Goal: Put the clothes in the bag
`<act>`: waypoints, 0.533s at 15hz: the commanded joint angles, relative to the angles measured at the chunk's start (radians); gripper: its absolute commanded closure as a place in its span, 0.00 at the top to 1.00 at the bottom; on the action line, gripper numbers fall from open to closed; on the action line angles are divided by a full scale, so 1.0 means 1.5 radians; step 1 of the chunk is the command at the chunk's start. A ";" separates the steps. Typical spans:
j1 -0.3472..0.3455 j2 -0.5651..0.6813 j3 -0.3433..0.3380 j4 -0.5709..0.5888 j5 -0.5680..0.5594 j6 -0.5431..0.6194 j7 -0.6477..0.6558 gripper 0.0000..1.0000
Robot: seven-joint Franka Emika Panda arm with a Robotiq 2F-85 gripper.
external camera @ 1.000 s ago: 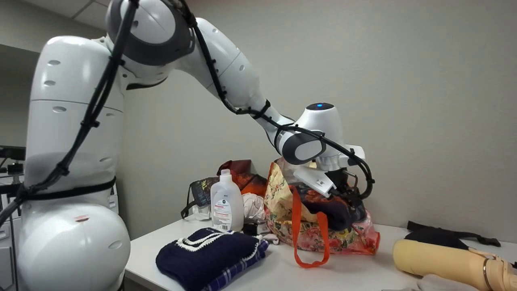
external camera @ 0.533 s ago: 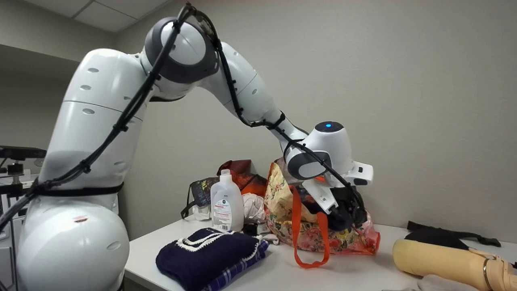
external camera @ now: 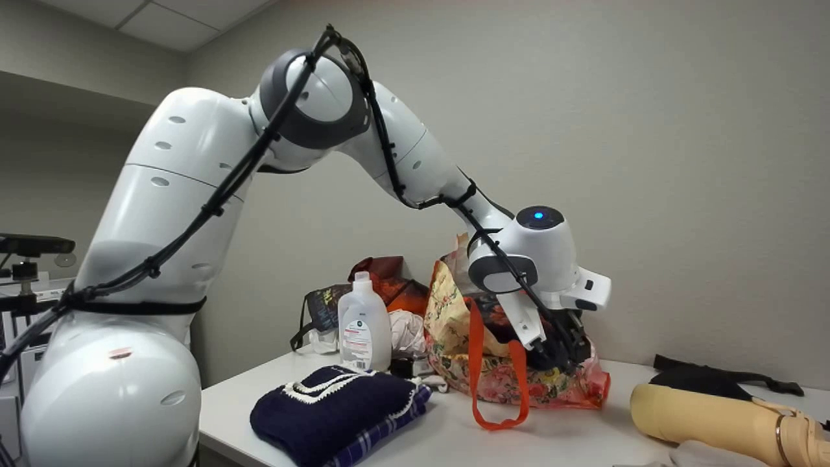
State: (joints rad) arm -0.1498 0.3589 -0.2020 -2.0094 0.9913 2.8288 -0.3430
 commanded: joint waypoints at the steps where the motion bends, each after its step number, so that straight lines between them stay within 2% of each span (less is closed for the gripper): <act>1: -0.012 0.012 0.026 0.000 0.054 0.009 -0.042 0.87; 2: -0.010 0.015 0.028 -0.002 0.059 0.008 -0.047 0.89; 4: -0.010 0.018 0.035 -0.001 0.072 0.006 -0.054 0.99; 5: -0.010 0.019 0.038 -0.001 0.077 0.005 -0.055 0.59; 6: -0.010 0.019 0.039 -0.001 0.082 0.001 -0.053 0.63; 7: -0.010 0.018 0.041 -0.001 0.085 0.001 -0.054 0.62; 8: -0.009 0.016 0.042 -0.002 0.089 0.000 -0.054 0.56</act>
State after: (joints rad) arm -0.1533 0.3930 -0.1621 -2.0104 1.0797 2.8288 -0.3896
